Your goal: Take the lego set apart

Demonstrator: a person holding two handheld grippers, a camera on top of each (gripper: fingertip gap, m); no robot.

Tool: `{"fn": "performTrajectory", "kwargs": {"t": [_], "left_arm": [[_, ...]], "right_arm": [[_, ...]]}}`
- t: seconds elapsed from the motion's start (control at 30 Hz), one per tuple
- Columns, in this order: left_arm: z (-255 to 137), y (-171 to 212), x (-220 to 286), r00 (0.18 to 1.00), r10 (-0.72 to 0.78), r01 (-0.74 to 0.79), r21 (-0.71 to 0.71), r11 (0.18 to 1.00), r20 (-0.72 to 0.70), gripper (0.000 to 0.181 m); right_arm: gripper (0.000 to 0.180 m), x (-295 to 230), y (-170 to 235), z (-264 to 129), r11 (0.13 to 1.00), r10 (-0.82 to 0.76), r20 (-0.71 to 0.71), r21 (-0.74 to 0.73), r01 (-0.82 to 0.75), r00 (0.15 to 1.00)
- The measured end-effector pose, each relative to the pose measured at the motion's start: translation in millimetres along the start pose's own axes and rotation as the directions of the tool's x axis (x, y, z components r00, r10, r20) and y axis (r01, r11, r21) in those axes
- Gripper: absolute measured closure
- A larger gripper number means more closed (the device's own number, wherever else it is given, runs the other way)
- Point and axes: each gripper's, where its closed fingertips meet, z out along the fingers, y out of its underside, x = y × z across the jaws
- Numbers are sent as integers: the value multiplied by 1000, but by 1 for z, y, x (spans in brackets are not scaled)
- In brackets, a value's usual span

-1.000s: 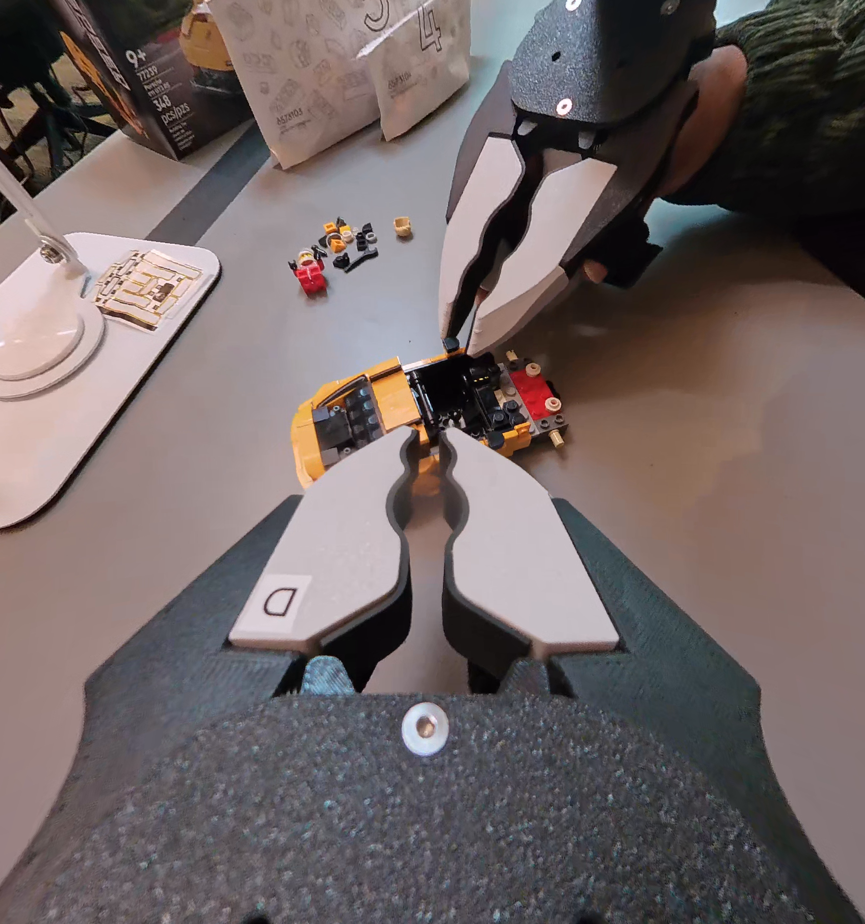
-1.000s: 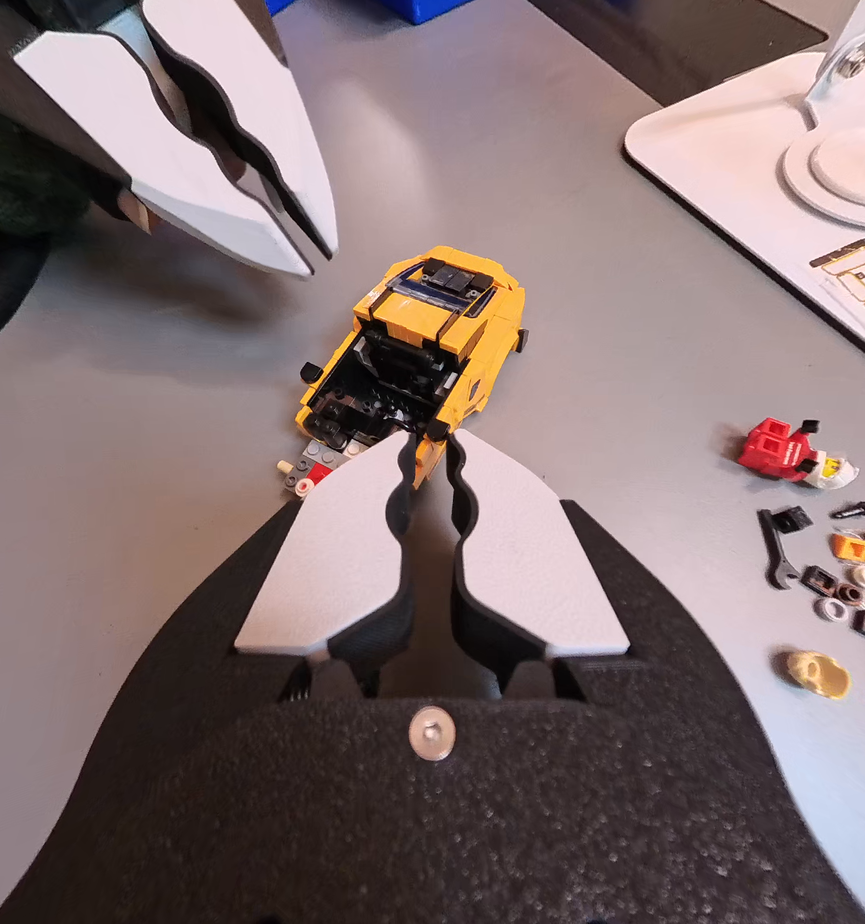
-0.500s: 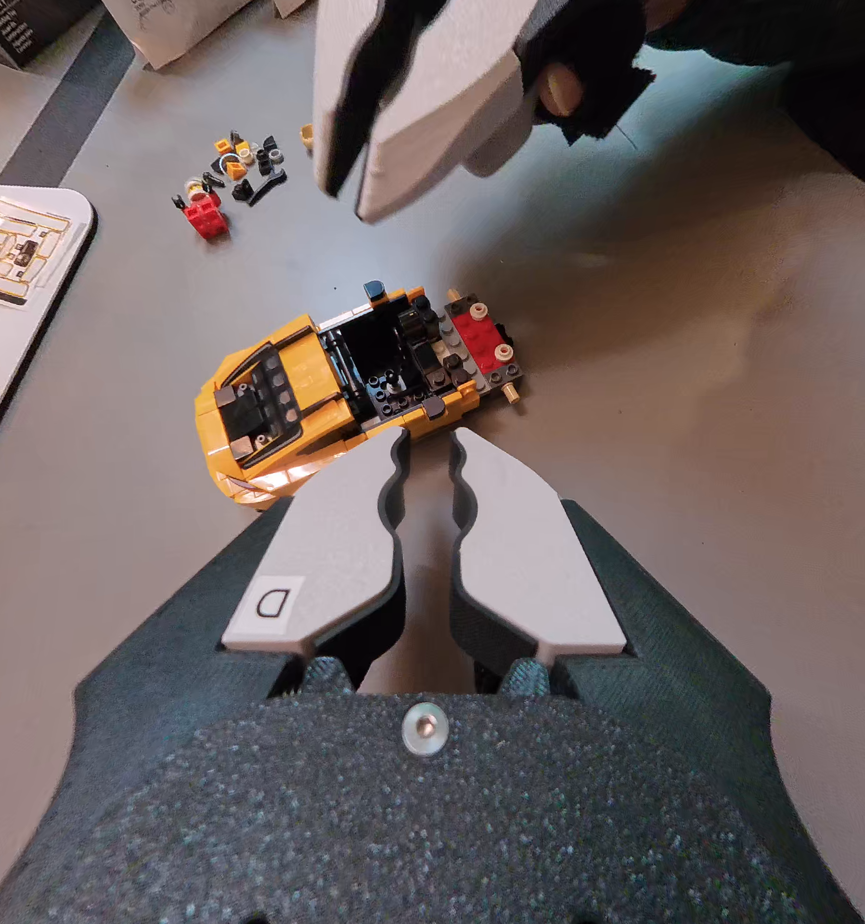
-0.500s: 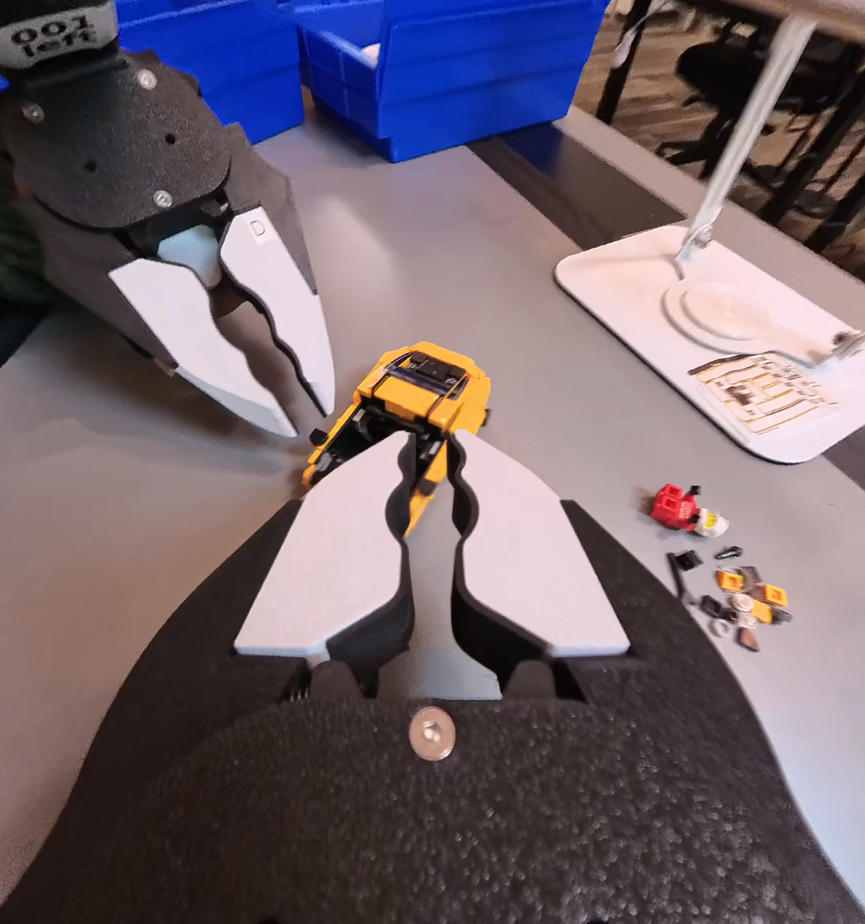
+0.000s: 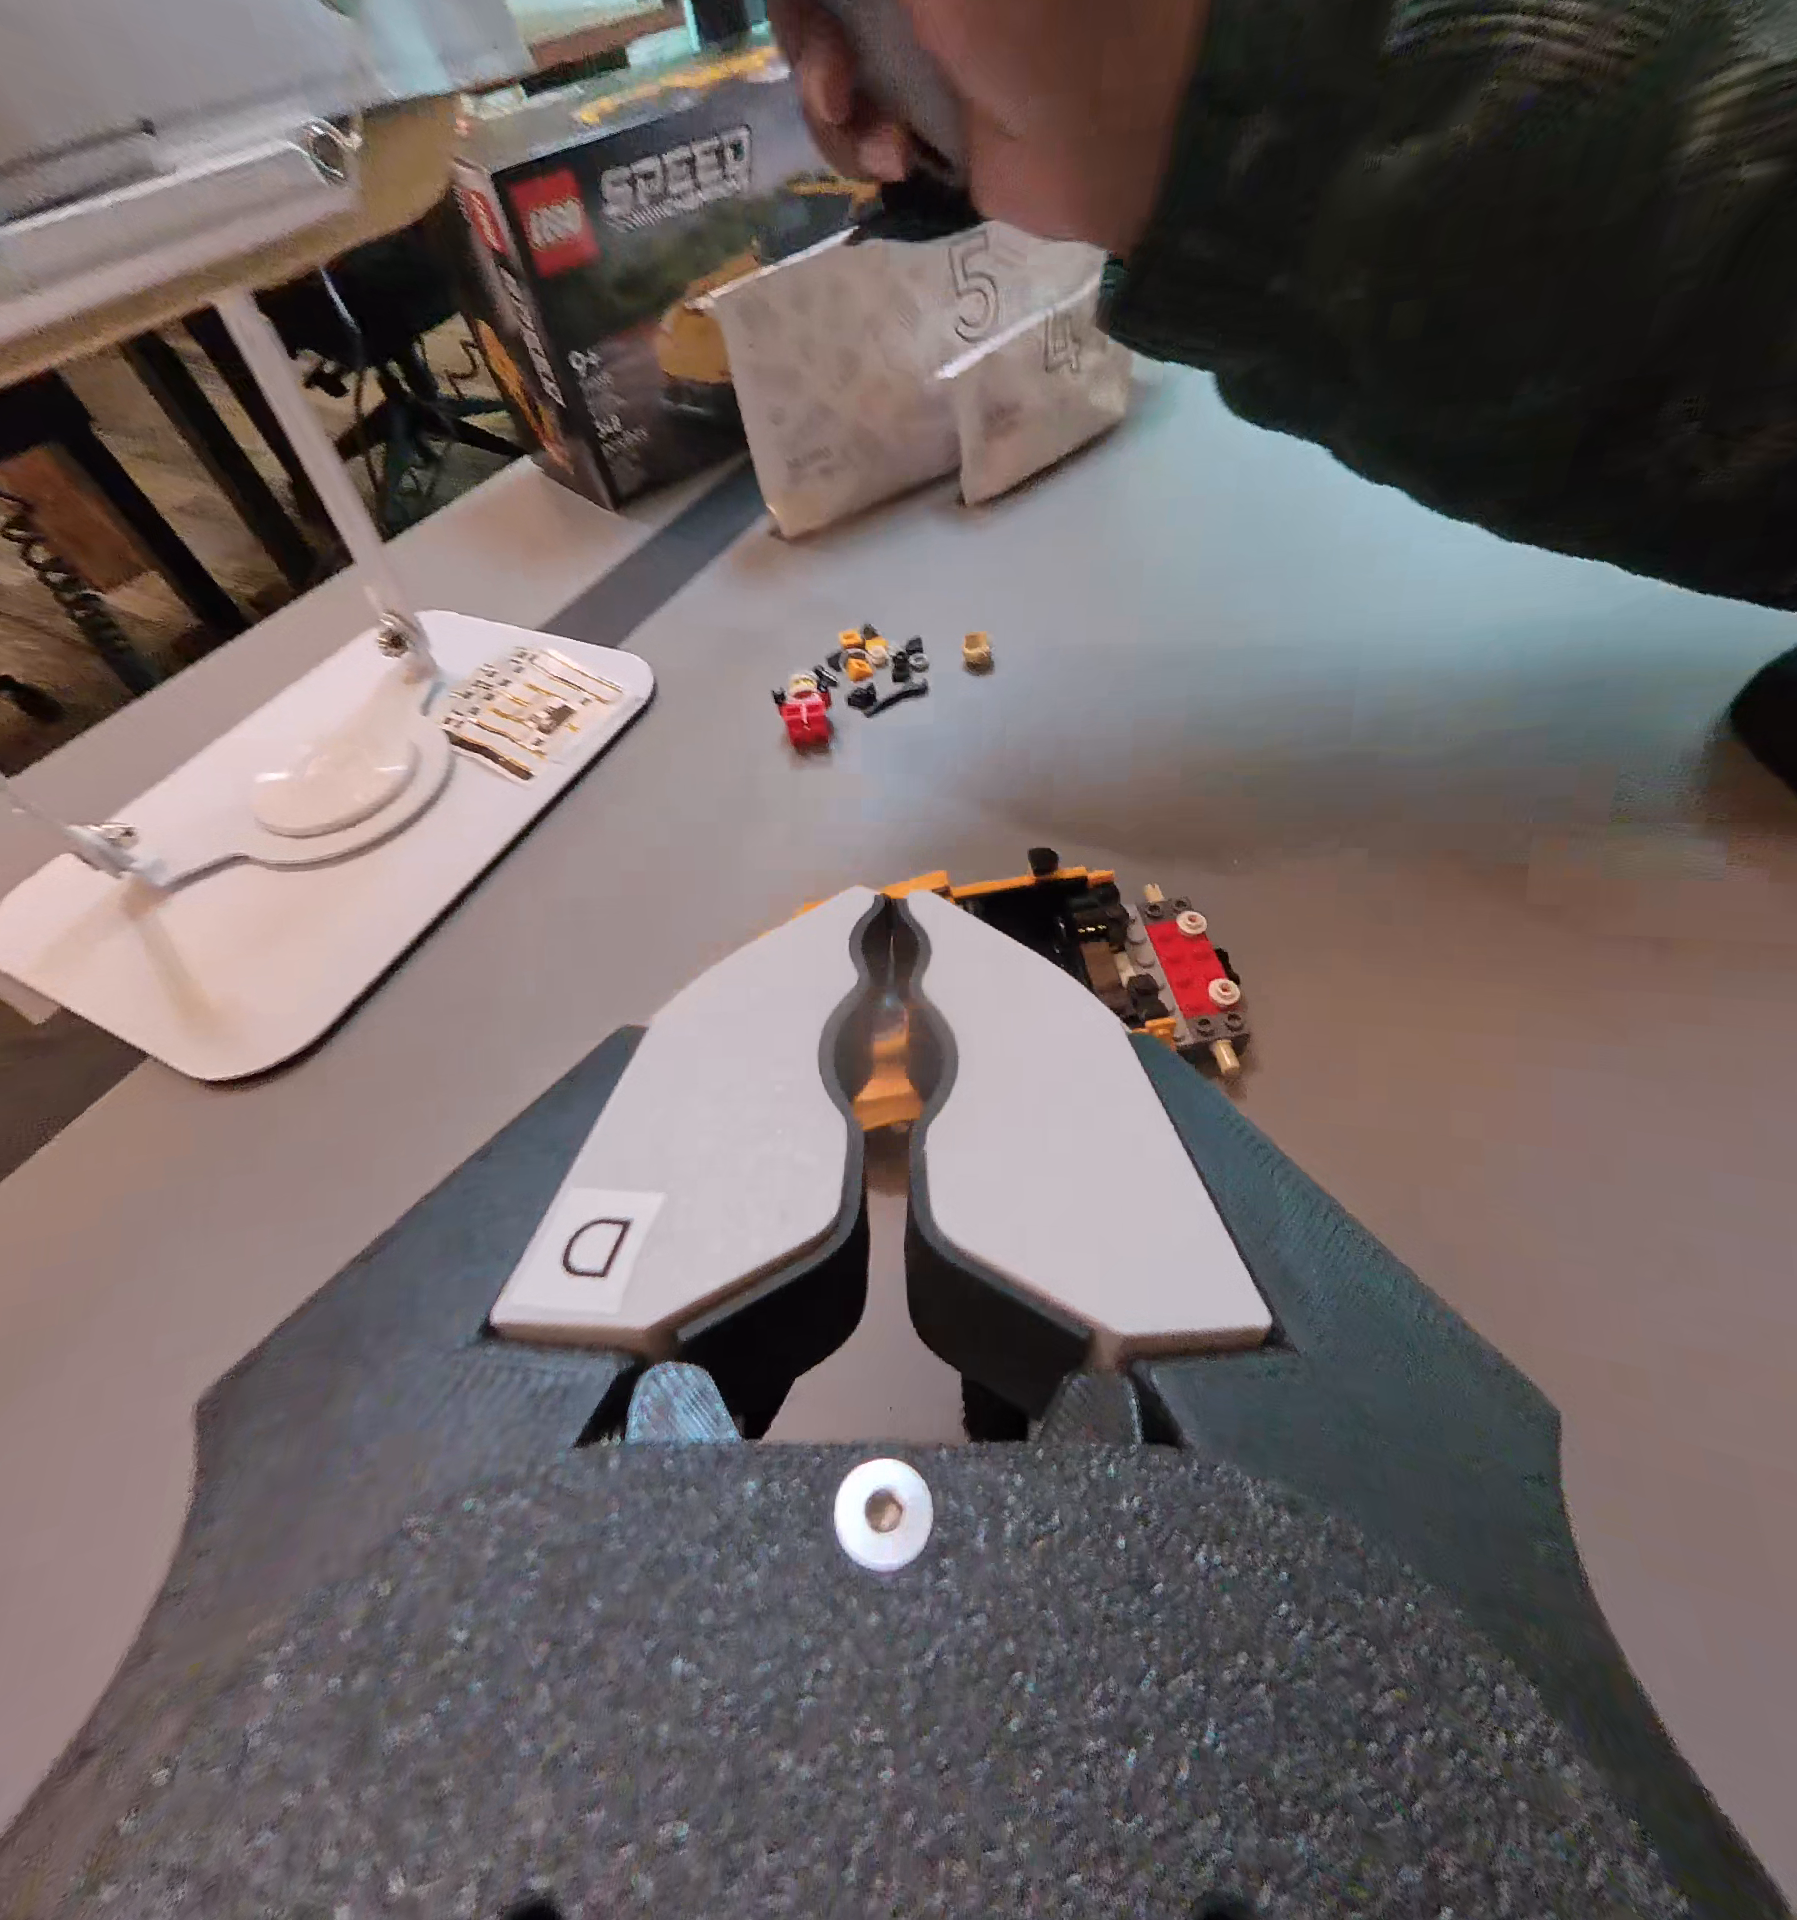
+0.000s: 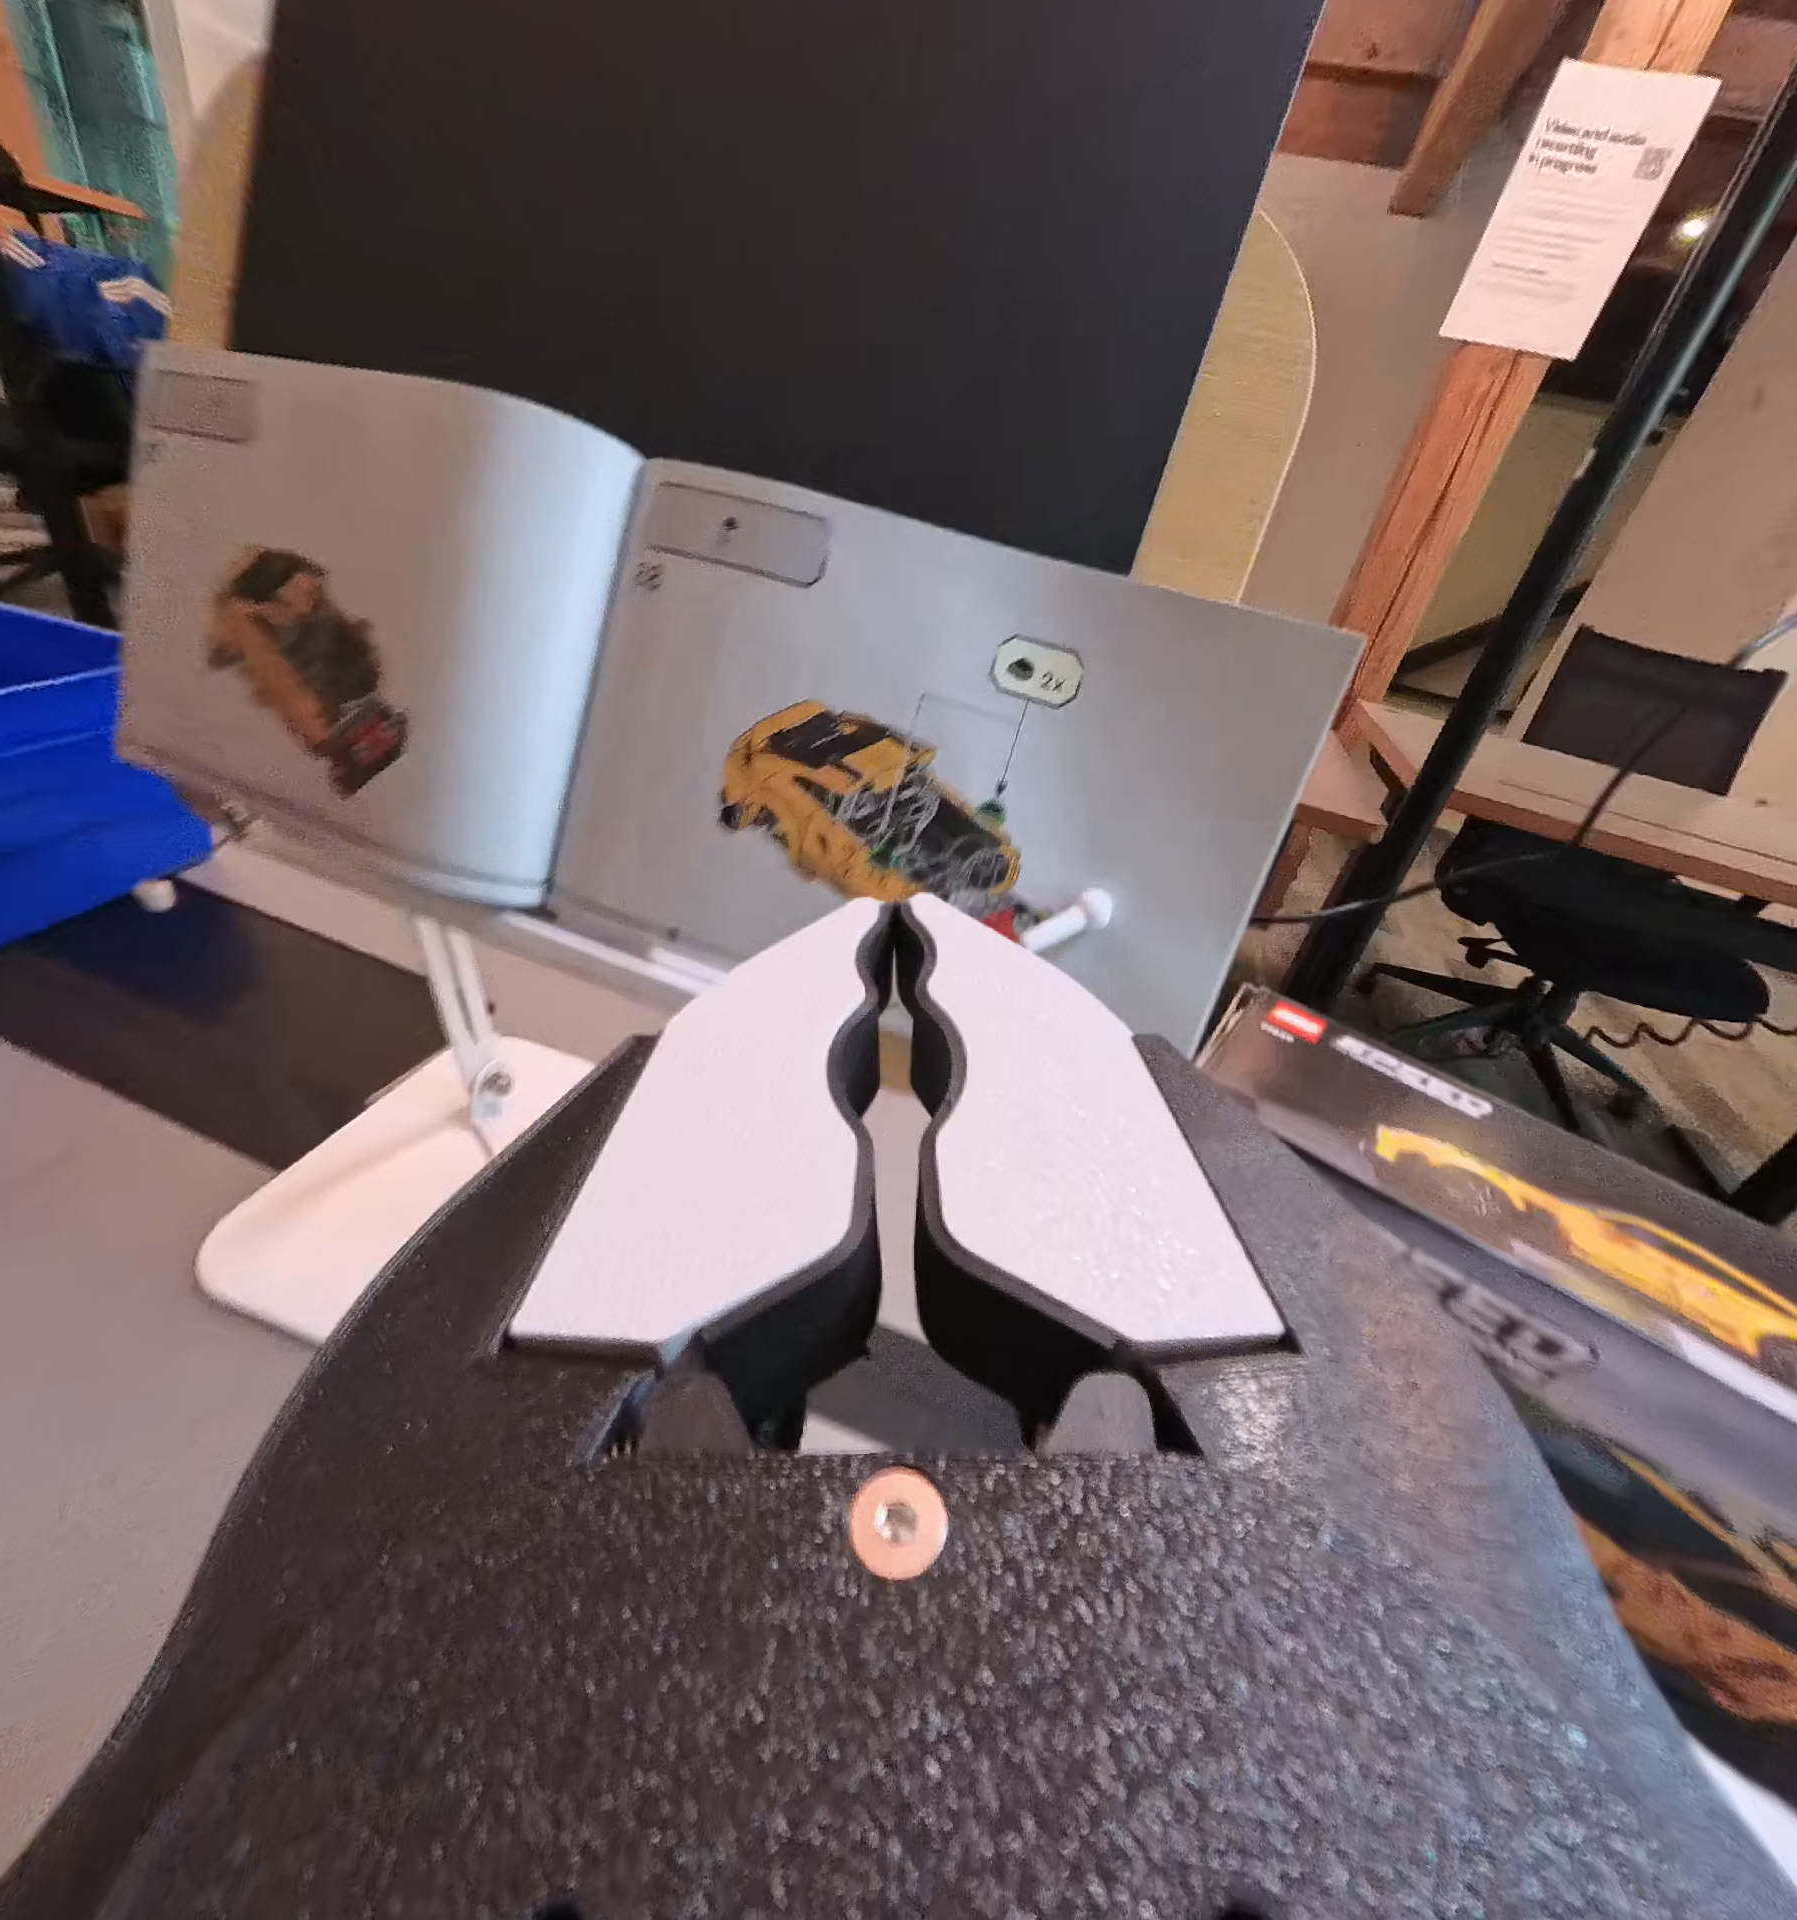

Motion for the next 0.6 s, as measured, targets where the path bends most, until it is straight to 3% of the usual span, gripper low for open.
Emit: {"fn": "performTrajectory", "kwargs": {"t": [0.23, 0.43, 0.6], "left_arm": [[-2, 6, -10, 999, -42, 42, 6, 999, 11, 181], [-2, 10, -13, 999, -53, 53, 5, 999, 12, 181], [0, 14, -12, 998, -69, 69, -3, 998, -3, 181]], "right_arm": [[180, 24, 8, 54, 999, 20, -25, -42, -21, 999], [180, 25, 13, 61, 999, 15, -10, -49, -15, 1000], [180, -8, 20, 53, 998, -47, 74, -48, 51, 996]]}}
